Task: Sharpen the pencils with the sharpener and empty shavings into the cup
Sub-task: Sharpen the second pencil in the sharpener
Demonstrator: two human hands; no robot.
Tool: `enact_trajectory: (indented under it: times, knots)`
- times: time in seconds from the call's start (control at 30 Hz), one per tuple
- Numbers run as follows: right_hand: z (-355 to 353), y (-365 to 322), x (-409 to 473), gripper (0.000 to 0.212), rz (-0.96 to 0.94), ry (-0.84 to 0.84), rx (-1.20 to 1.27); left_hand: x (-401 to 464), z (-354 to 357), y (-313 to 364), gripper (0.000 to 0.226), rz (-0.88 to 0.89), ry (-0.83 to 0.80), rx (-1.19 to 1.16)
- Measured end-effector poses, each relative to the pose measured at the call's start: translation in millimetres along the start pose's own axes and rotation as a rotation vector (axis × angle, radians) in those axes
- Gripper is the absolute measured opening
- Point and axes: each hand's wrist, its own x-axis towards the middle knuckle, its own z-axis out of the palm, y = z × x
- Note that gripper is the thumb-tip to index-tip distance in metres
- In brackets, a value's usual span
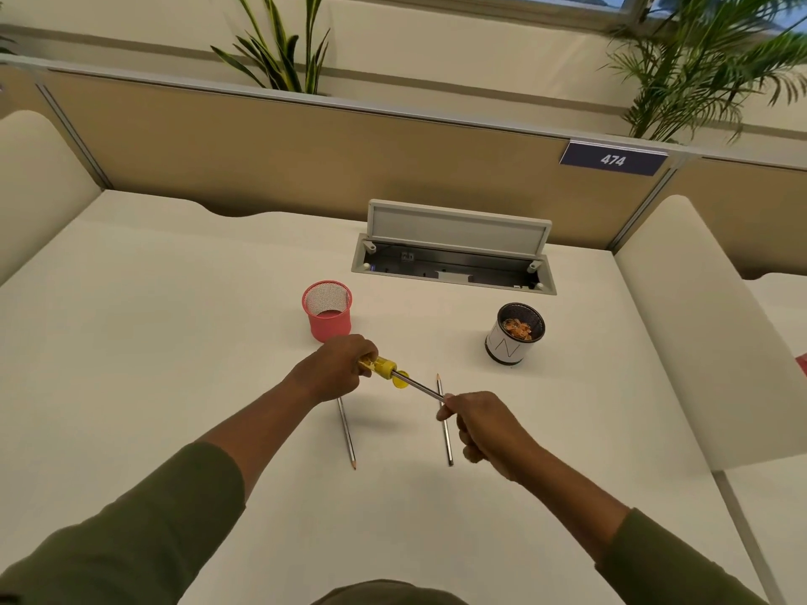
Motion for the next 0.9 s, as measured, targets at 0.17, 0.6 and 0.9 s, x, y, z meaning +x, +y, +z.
enact_trajectory:
  times: [0.17, 0.6, 0.9]
  knots:
    - [-10.9, 18.1, 2.1, 0.02, -0.75, 0.25, -1.048, 3.3, -8.4, -1.9, 0.024, 0.019, -0.052, 0.055]
    - [4.8, 7.5, 3.6, 0.037, -0.254, 0.226, -0.16, -5.1, 2.6, -2.6, 0.029, 0.102, 0.073, 0.028]
    - [-0.1, 2.8, -7.4, 0.028, -0.07, 0.056, -0.092, -0.5, 1.2, -0.5, 0.031, 0.058, 0.026, 0.039]
